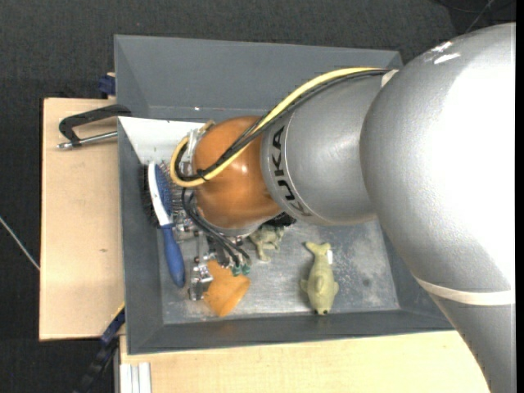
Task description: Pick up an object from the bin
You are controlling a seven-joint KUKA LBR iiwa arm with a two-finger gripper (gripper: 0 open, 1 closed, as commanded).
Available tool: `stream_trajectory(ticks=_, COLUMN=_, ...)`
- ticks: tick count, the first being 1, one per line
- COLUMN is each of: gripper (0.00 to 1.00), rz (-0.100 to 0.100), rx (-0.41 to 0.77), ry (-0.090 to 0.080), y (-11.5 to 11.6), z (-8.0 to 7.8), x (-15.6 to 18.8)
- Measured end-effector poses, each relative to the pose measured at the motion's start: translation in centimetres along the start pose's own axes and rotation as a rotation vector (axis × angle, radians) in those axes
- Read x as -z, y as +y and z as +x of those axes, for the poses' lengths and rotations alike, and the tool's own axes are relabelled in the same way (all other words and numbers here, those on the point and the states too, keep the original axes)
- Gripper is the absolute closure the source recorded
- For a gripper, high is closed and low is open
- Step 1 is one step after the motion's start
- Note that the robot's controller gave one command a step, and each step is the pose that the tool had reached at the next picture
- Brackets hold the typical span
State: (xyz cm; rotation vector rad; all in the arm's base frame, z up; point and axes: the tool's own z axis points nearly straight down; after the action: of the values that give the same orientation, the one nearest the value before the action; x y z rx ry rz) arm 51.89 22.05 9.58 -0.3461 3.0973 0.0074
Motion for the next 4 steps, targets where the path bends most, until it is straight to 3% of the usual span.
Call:
stream_trajectory(ticks=1, gripper=0.00, rz=0.005, rx=0.012, ry=0.027, y=-8.3, z=4.4, x=1.9)
stream_trajectory(ticks=2, gripper=0.00, rz=0.001, rx=0.077, ry=0.025, y=-4.6, z=3.8, x=-2.4)
stream_trajectory(ticks=3, gripper=0.00, rz=0.023, rx=0.058, ry=0.037, y=-1.7, z=1.3, x=-2.1)
stream_trajectory(ticks=4, gripper=1.00, rz=0.021, rx=0.048, ry=0.027, y=-1.9, z=1.1, x=-1.9)
